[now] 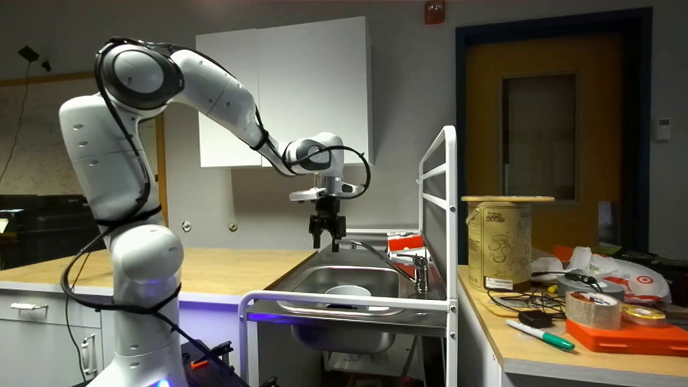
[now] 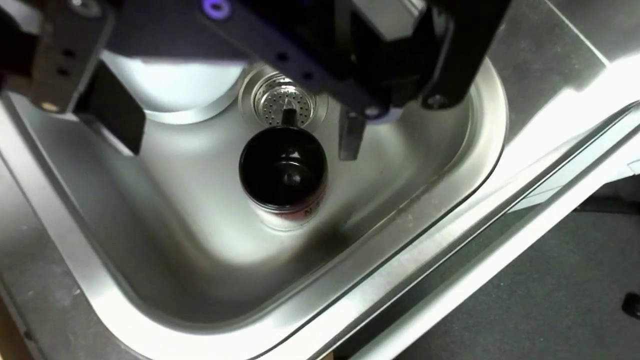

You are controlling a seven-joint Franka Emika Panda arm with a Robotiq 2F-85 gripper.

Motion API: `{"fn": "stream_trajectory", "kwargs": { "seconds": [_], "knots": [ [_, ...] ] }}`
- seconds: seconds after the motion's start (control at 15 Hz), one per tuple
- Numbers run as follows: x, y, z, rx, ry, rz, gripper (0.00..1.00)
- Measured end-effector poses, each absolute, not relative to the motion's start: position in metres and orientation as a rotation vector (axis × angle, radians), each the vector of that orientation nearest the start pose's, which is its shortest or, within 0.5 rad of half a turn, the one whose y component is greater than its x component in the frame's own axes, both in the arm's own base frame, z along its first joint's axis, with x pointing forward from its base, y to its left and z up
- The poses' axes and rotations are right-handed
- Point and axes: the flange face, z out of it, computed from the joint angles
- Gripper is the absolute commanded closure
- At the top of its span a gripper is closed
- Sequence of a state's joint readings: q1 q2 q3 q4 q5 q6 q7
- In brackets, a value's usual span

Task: Pick up the pink cup from the sink and place it on the right

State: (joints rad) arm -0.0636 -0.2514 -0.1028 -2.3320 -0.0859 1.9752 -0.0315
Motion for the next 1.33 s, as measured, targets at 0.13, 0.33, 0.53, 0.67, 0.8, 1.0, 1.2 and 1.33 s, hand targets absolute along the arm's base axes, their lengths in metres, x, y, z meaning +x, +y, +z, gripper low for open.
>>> {"fn": "stream_trajectory", "kwargs": {
  "seconds": [0.13, 0.33, 0.53, 0.67, 0.8, 1.0, 1.2, 1.33],
  "knots": [
    [0.463, -0.089, 0.408, -3.141, 0.252, 0.206, 0.0],
    [0.484, -0.096, 0.377, -3.128, 0.412, 0.262, 0.0],
    [0.499, -0.101, 0.347, -3.123, 0.556, 0.329, 0.0],
    [0.508, -0.105, 0.329, -3.117, 0.627, 0.374, 0.0],
    [0.517, -0.109, 0.314, -3.112, 0.675, 0.406, 0.0],
    [0.53, -0.113, 0.297, -3.109, 0.711, 0.439, 0.0],
    [0.539, -0.116, 0.278, -3.088, 0.734, 0.476, 0.0],
    [0.547, -0.115, 0.267, -3.05, 0.758, 0.487, 0.0]
  ]
}}
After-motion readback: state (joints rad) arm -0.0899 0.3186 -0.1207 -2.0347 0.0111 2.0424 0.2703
